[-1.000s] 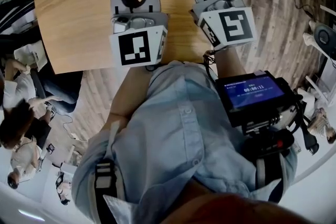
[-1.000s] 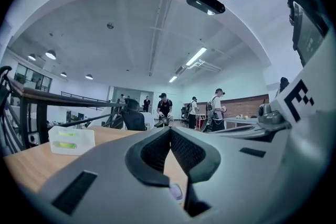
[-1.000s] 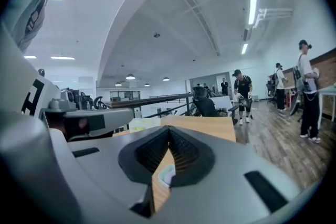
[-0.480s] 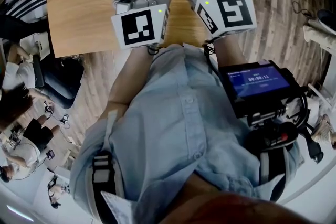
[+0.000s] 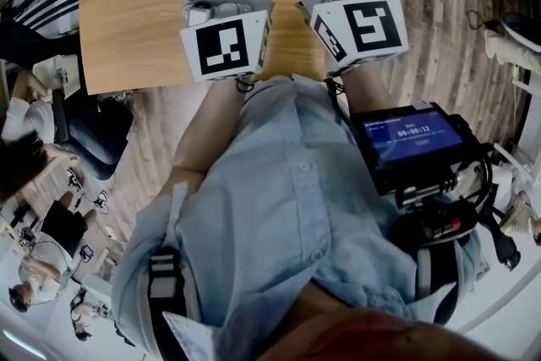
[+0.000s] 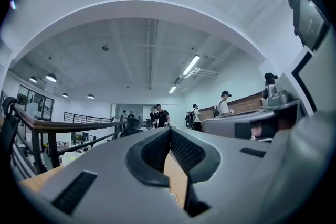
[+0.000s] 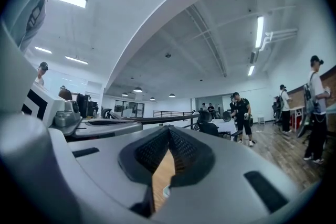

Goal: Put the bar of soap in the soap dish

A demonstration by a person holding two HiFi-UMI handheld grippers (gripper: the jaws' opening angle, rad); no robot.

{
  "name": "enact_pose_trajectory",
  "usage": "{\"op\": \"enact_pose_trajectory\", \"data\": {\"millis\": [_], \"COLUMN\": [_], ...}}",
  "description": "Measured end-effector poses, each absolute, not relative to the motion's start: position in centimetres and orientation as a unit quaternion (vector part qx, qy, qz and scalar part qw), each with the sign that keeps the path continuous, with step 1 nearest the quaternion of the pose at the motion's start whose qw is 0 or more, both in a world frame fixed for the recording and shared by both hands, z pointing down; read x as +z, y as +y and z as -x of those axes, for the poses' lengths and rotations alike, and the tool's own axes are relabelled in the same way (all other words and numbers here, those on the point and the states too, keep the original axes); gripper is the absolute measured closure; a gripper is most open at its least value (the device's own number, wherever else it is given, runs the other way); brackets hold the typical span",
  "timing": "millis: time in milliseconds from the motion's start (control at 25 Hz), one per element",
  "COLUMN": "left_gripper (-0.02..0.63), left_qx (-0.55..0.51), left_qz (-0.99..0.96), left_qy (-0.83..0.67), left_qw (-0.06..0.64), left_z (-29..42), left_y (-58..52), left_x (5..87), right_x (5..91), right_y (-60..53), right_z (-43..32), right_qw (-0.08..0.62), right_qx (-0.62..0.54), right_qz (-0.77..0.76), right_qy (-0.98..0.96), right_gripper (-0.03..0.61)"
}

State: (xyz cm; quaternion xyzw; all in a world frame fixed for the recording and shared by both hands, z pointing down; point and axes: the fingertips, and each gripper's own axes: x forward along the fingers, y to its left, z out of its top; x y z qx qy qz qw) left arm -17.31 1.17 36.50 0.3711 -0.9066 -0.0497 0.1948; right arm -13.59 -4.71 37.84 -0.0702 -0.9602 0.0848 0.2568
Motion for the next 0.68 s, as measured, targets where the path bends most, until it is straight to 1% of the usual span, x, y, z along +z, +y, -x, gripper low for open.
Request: {"op": "enact_pose_trajectory", "data": {"millis": [680], "left_gripper": [0.604], "left_qx": [-0.048], "left_qz": [-0.374], "left_qy": [-0.906], "left_qw": [0.19], "left_z": [17.35], "left_y": [1.1], "left_x": [36.17], "right_x": [37.69], "right_y": [-4.35], "right_z": [13.84], "right_qw": [0.252], "right_qx": [0.087], "right_qz": [0.076], "right_qy": [-0.961], "right_gripper": [0.572]}}
